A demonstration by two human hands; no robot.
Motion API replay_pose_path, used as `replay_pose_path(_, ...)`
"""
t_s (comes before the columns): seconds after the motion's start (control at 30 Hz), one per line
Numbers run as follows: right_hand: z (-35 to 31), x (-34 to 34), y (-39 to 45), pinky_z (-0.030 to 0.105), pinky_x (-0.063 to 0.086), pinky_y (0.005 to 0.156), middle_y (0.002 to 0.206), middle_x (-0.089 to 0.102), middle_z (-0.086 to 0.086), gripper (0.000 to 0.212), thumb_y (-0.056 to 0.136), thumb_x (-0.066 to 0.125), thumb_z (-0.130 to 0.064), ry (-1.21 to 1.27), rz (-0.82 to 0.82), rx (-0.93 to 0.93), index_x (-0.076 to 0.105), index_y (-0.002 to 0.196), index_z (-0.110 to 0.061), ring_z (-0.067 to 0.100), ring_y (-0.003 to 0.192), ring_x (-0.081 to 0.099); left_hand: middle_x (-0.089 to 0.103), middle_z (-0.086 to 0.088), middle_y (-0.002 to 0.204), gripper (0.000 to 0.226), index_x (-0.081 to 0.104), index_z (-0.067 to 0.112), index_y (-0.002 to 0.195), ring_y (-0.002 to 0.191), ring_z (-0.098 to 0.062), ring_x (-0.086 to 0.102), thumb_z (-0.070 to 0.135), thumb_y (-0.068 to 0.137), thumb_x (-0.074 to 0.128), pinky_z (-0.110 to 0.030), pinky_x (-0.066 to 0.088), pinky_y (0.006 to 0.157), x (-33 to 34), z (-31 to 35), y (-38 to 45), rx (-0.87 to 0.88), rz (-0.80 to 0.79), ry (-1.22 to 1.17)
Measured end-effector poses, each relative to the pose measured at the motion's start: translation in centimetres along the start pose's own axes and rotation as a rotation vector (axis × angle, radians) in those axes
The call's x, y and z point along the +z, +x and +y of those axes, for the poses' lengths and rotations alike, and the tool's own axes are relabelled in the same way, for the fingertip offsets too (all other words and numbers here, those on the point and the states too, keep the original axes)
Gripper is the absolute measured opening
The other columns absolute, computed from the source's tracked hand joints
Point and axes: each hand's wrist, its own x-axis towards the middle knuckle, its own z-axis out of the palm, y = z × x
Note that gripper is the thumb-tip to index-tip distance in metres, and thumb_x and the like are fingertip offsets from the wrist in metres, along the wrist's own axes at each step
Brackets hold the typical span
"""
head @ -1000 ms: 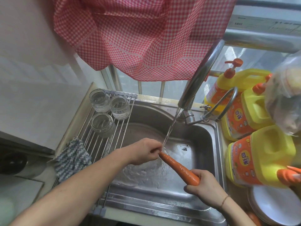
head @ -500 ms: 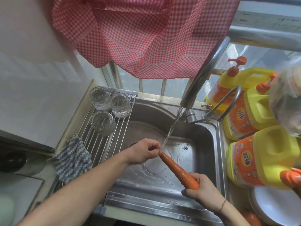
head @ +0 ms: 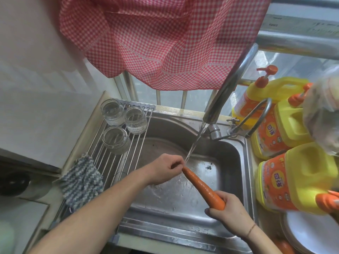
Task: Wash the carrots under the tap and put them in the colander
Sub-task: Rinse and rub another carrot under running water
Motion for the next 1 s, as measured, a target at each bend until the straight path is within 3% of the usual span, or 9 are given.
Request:
replay_pose_path(0.1, 0.0, -0.2, 0.4, 0.027, 0.045, 0.057, 0.059, 0.059, -0.008, 0.021, 0.054, 0.074, -0.031, -0.088, 0.05, -0.004, 0.064, 0.073, -0.029, 0.008, 0.053, 0.051, 0.048, 0.011, 0.059, 0.016, 0.058, 0.015, 0.073, 0.051, -0.006, 0.04, 0.015, 0.089, 0.054, -0.024, 0.037, 0.053, -0.9, 0.3, 0.6, 0.01, -0.074, 0.048)
replay_pose_path(0.2, -0.3, -0.6, 0.7, 0.036, 0.053, 0.062, 0.066, 0.066, -0.005, 0.023, 0.053, 0.07, -0.036, -0.189, 0.094, -0.001, 0.065, 0.076, -0.034, 0.011, 0.061, 0.061, 0.047, 0.009, 0.059, 0.01, 0.063, 0.005, 0.079, 0.051, -0.003, 0.038, 0.009, 0.085, 0.057, -0.018, 0.034, 0.052, -1.5, 0.2, 0.9, -0.004, -0.083, 0.066)
replay_pose_path(0.33, -1.3, -0.8, 0.9, 0.034, 0.055, 0.064, 0.068, 0.067, -0.008, 0.023, 0.056, 0.068, -0.039, -0.26, 0.114, -0.016, 0.063, 0.078, -0.039, 0.009, 0.064, 0.063, 0.048, 0.015, 0.053, 0.021, 0.062, 0.017, 0.066, 0.05, -0.003, 0.039, 0.003, 0.081, 0.056, -0.018, 0.034, 0.053, -1.4, -0.1, 1.3, -0.019, -0.024, -0.038)
replay_pose_path(0.47, -2.0, -0.3, 1.0, 0.033, 0.055, 0.064, 0.07, 0.067, -0.011, 0.025, 0.059, 0.067, -0.039, -0.272, 0.142, -0.018, 0.061, 0.084, -0.041, 0.008, 0.064, 0.063, 0.045, 0.007, 0.054, 0.029, 0.058, 0.016, 0.064, 0.049, -0.005, 0.036, -0.005, 0.083, 0.053, -0.017, 0.03, 0.05, -0.5, -0.4, 1.6, -0.036, 0.128, -0.34)
replay_pose_path(0.6, -2.3, 0.2, 0.9, 0.033, 0.055, 0.063, 0.07, 0.067, -0.012, 0.027, 0.059, 0.067, -0.041, -0.27, 0.152, -0.008, 0.06, 0.085, -0.043, 0.008, 0.063, 0.063, 0.04, 0.006, 0.046, 0.011, 0.052, 0.007, 0.066, 0.041, -0.006, 0.03, 0.002, 0.076, 0.049, -0.015, 0.025, 0.042, 0.8, -0.3, 1.4, -0.111, 0.165, -0.802)
replay_pose_path(0.7, -2.3, 0.3, 0.9, 0.032, 0.055, 0.063, 0.07, 0.067, -0.013, 0.027, 0.062, 0.067, -0.041, -0.296, 0.156, -0.006, 0.059, 0.087, -0.045, 0.007, 0.064, 0.063, 0.037, 0.003, 0.048, 0.019, 0.052, 0.008, 0.067, 0.043, -0.007, 0.029, -0.001, 0.084, 0.05, -0.017, 0.024, 0.043, 1.6, -0.4, 1.3, -0.187, 0.198, -0.967)
replay_pose_path(0.8, -2.2, 0.0, 0.8, 0.031, 0.053, 0.064, 0.071, 0.066, -0.013, 0.028, 0.065, 0.068, -0.042, -0.348, 0.181, -0.01, 0.058, 0.091, -0.042, 0.009, 0.067, 0.062, 0.043, 0.0, 0.052, 0.027, 0.055, 0.007, 0.073, 0.046, -0.01, 0.034, -0.003, 0.096, 0.045, -0.019, 0.026, 0.045, 1.8, 0.0, 1.2, -0.206, 0.214, -0.908)
replay_pose_path(1.0, -2.7, -0.9, 0.6, 0.026, 0.046, 0.063, 0.078, 0.065, -0.013, 0.028, 0.072, 0.067, -0.044, -0.51, 0.226, -0.052, 0.057, 0.098, -0.041, 0.014, 0.073, 0.062, 0.051, -0.004, 0.062, 0.019, 0.064, 0.014, 0.077, 0.056, -0.015, 0.042, 0.012, 0.094, 0.057, -0.025, 0.034, 0.053, 0.4, 0.5, 0.7, -0.128, 0.198, -0.469)
